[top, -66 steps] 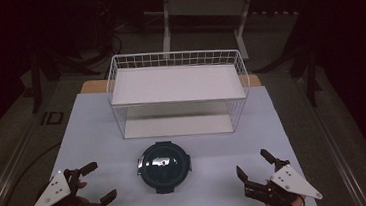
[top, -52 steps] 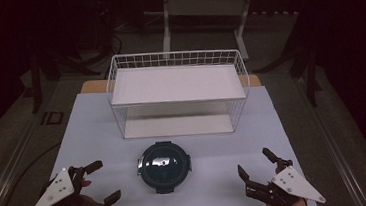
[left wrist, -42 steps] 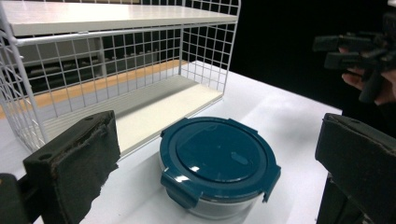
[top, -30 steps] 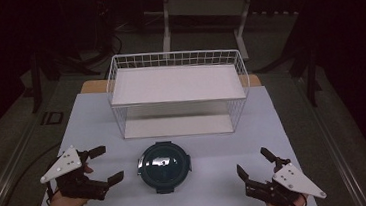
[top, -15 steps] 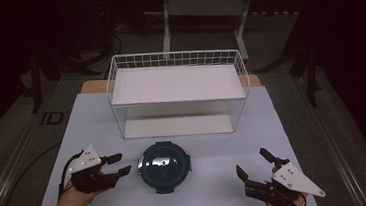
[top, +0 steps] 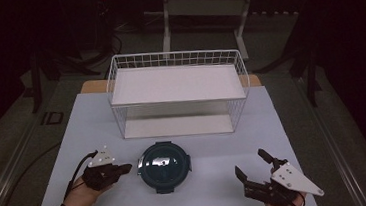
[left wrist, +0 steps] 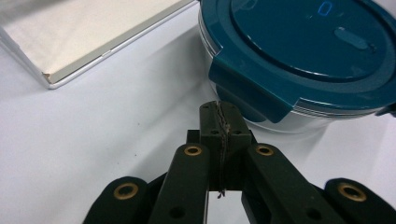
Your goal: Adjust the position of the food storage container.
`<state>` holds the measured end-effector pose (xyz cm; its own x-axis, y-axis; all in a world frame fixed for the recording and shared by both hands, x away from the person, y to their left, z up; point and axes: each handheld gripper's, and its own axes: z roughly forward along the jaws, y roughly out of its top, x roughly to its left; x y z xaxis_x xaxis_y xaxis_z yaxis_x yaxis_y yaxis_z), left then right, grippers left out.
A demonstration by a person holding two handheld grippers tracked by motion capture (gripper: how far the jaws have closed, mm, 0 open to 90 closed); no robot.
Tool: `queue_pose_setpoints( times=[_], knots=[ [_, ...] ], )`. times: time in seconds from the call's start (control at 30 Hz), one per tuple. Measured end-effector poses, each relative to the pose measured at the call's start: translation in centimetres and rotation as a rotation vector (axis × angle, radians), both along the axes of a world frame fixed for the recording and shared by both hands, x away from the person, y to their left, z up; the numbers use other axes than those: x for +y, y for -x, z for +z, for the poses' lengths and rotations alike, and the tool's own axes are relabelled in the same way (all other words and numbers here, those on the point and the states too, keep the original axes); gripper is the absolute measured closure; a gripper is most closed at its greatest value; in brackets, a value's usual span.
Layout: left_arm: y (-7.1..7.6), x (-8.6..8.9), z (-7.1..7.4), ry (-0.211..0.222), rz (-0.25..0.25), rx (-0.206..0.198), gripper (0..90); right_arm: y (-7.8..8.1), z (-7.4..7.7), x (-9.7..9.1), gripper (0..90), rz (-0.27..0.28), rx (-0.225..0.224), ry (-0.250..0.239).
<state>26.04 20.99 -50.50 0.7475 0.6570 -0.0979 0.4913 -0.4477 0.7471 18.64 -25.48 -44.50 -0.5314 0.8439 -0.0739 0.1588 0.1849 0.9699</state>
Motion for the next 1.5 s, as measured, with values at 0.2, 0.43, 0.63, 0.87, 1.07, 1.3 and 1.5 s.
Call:
queue_pose_setpoints(
  times=[0.2,0.43,0.63,0.87,1.07,1.3,1.5],
  knots=[
    [-0.3,-0.5,-0.1,-0.006,-0.016,0.002,89.5,0.0,0.0,0.0,13.3,0.003,0.004,0.000],
    [-0.3,-1.1,0.1,0.005,-0.047,0.003,89.6,-0.1,-0.1,-0.1,13.3,0.005,0.013,-0.002],
    [-0.4,-1.2,0.3,0.015,-0.043,0.001,89.6,-0.1,-0.2,-0.1,13.3,0.010,0.016,0.000],
    [-0.6,-1.9,0.4,0.008,-0.045,0.003,89.7,-0.2,-0.2,0.0,13.6,0.021,0.020,-0.006],
    [-0.7,-3.0,0.4,0.013,-0.061,0.013,89.7,-0.2,-0.2,0.0,13.4,0.014,0.017,-0.001],
    [-0.7,-5.0,0.5,0.013,-0.101,0.015,89.7,-0.2,-0.2,0.0,13.4,0.015,0.017,0.011],
    [-1.2,-6.4,0.4,0.024,-0.114,0.021,89.7,-0.3,-0.3,0.1,13.9,0.028,0.031,0.015]
  ],
)
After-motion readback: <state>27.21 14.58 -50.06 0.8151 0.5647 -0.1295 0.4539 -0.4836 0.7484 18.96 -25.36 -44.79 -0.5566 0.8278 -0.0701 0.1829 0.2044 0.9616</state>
